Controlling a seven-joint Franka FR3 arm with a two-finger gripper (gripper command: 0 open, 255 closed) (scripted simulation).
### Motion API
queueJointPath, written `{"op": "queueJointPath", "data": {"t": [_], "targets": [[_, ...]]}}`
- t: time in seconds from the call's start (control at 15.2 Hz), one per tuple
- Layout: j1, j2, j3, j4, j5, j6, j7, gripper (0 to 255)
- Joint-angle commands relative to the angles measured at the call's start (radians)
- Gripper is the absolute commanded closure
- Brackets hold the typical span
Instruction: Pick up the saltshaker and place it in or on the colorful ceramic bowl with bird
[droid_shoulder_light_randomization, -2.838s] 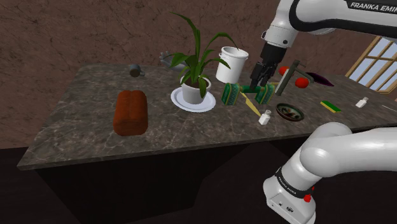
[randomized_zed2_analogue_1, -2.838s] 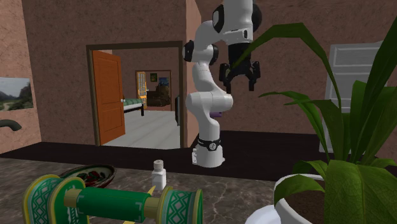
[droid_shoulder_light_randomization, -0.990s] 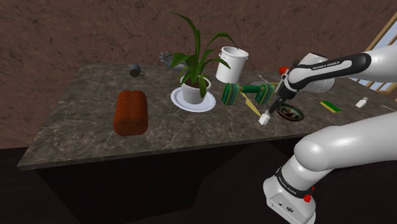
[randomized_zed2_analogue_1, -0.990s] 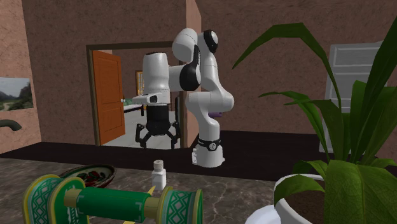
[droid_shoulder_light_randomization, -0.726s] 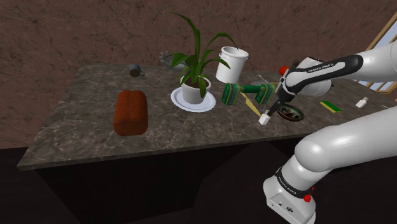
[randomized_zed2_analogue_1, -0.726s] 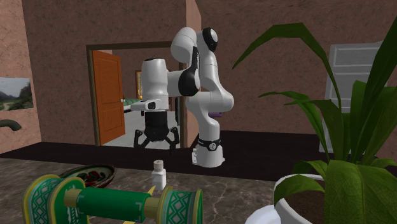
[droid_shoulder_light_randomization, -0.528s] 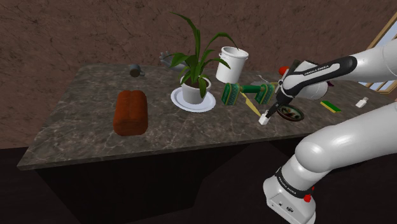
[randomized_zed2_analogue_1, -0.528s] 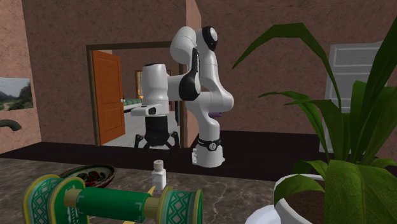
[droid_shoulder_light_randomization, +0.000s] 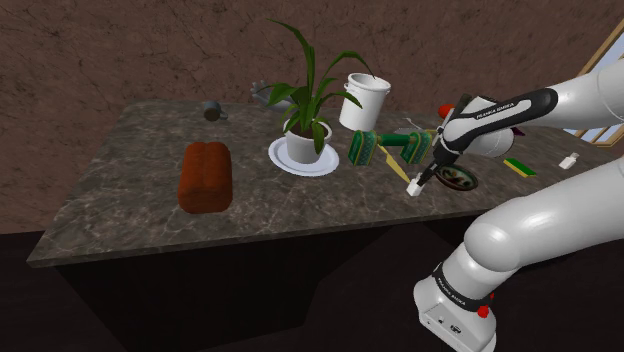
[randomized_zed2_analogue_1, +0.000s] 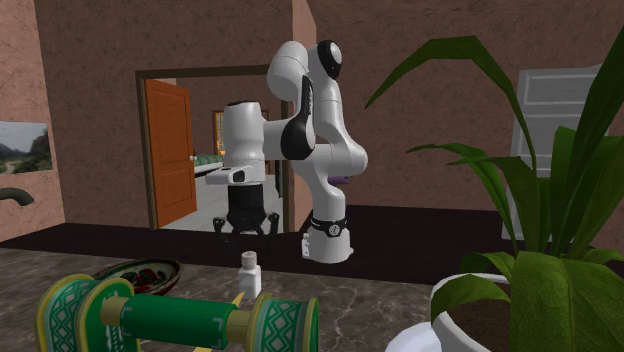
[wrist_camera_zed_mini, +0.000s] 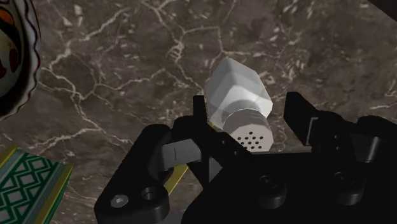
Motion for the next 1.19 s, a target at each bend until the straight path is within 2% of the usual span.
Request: {"op": "queueJointPath", "data": {"t": [0.0,0.53,1.12], "targets": [[0.0,0.0,0.0,0.0,0.0,0.0,0.0,255],[0.0,0.0,0.0,0.0,0.0,0.0,0.0,255],[-0.044,-0.124,0.072,0.049,-0.024,-0.171,0.038,255]]}}
